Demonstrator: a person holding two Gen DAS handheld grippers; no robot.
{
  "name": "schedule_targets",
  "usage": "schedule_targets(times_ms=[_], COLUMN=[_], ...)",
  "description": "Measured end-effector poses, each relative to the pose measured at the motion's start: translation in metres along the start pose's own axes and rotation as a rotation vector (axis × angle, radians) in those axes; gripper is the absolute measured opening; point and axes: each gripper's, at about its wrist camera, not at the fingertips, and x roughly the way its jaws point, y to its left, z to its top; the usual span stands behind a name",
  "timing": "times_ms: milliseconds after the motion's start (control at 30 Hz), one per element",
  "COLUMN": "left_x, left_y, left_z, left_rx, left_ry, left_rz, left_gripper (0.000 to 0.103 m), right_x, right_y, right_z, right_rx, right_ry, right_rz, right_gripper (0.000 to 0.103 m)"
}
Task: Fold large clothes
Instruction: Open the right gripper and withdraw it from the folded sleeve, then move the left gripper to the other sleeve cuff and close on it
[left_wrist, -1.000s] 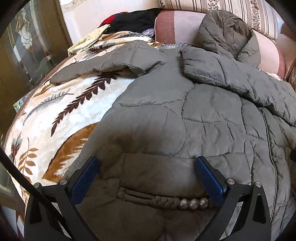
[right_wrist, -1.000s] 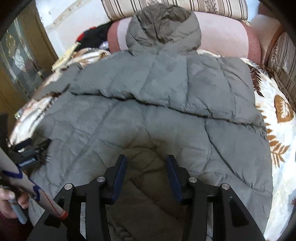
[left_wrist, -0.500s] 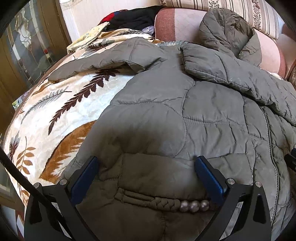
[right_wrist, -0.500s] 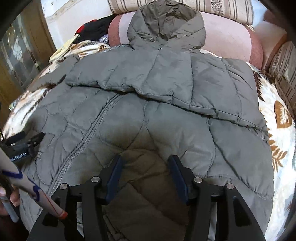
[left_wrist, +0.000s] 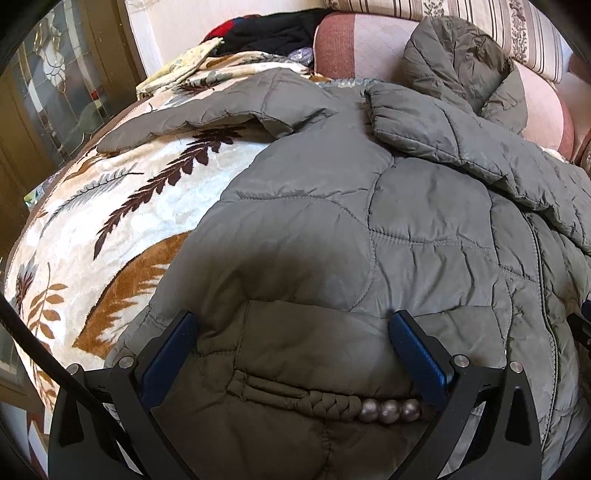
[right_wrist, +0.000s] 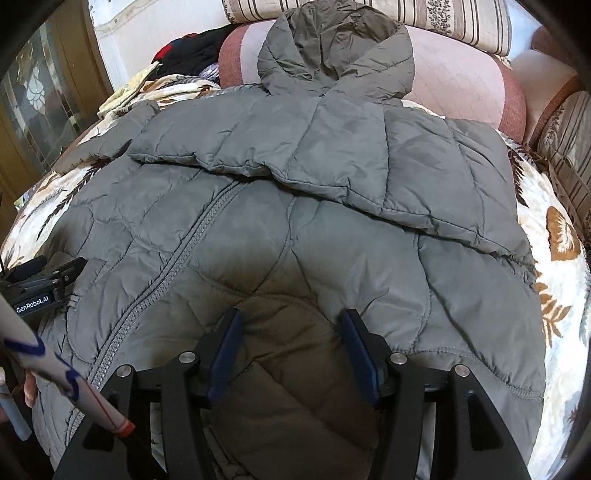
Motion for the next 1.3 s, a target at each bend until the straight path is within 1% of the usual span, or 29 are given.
schedule_targets(times_ms=[67, 300, 500, 567, 633, 700, 733, 833, 900, 967, 1000, 1067, 1133, 1167, 1200, 1267, 1300], left_x=[0.0, 0.0, -0.002, -0.005, -0.009, -0.016, -0.023, -0.046, -0.059, -0.069, -0.071, -0.07, -0.061, -0.051, -0.044, -0.021, -0.012], left_y=[0.001, -0.002, -0.002, -0.002, -0.002, 0.0, 0.002, 0.013, 0.026, 0.049, 0.056, 0.082, 0.104, 0.119, 0.128, 0.165, 0.183], left_z=[-0.001, 0.0, -0.001, 0.002, 0.006, 0.012, 0.017, 0.042, 0.063, 0.094, 0.104, 0.136, 0.159, 0.173, 0.179, 0.205, 0.213], left_rx=[-0.006, 0.006, 0.007, 0.012, 0.015, 0.007, -0.001, 0.0, -0.023, -0.053, -0.056, -0.068, -0.064, -0.071, -0.082, -0.143, -0.187], left_ry=[-0.018, -0.034, -0.039, -0.037, -0.034, -0.034, -0.05, -0.106, -0.137, -0.169, -0.176, -0.184, -0.162, -0.127, -0.104, -0.038, -0.026], left_rz=[-0.005, 0.009, 0.013, 0.014, 0.01, -0.012, -0.022, -0.042, -0.035, -0.017, -0.009, 0.003, -0.031, -0.021, -0.01, -0.039, -0.045], left_gripper=[0.103, 0.103, 0.103, 0.103, 0.103, 0.103, 0.103, 0.103, 0.103, 0.103, 0.103, 0.103, 0.103, 0.103, 0.103, 0.103, 0.103], right_x=[0.0, 0.003, 0.004, -0.002, -0.01, -0.018, -0.02, -0.018, -0.013, -0.01, -0.01, -0.011, -0.012, -0.013, -0.014, -0.019, -0.02], right_y=[0.0, 0.001, 0.001, 0.0, -0.001, -0.004, -0.006, -0.012, -0.019, -0.024, -0.025, -0.024, -0.02, -0.017, -0.016, -0.011, -0.009], right_z=[0.0, 0.001, 0.002, 0.003, 0.005, 0.008, 0.01, 0.013, 0.013, 0.013, 0.013, 0.013, 0.012, 0.012, 0.013, 0.015, 0.016], right_rx=[-0.004, -0.012, -0.019, -0.015, -0.008, 0.008, 0.013, 0.029, 0.057, 0.08, 0.087, 0.081, 0.058, 0.051, 0.049, 0.033, 0.023], right_ry=[0.0, 0.002, 0.005, -0.01, -0.034, -0.063, -0.071, -0.06, -0.033, -0.017, -0.013, -0.013, -0.018, -0.025, -0.035, -0.064, -0.071], right_rz=[-0.004, -0.012, -0.014, -0.006, 0.026, 0.046, 0.046, 0.02, 0.031, 0.044, 0.047, 0.044, 0.036, 0.039, 0.049, 0.089, 0.096], right_gripper=[0.062, 0.066, 0.066, 0.066, 0.066, 0.066, 0.066, 0.066, 0.066, 0.066, 0.066, 0.066, 0.066, 0.066, 0.066, 0.066, 0.066])
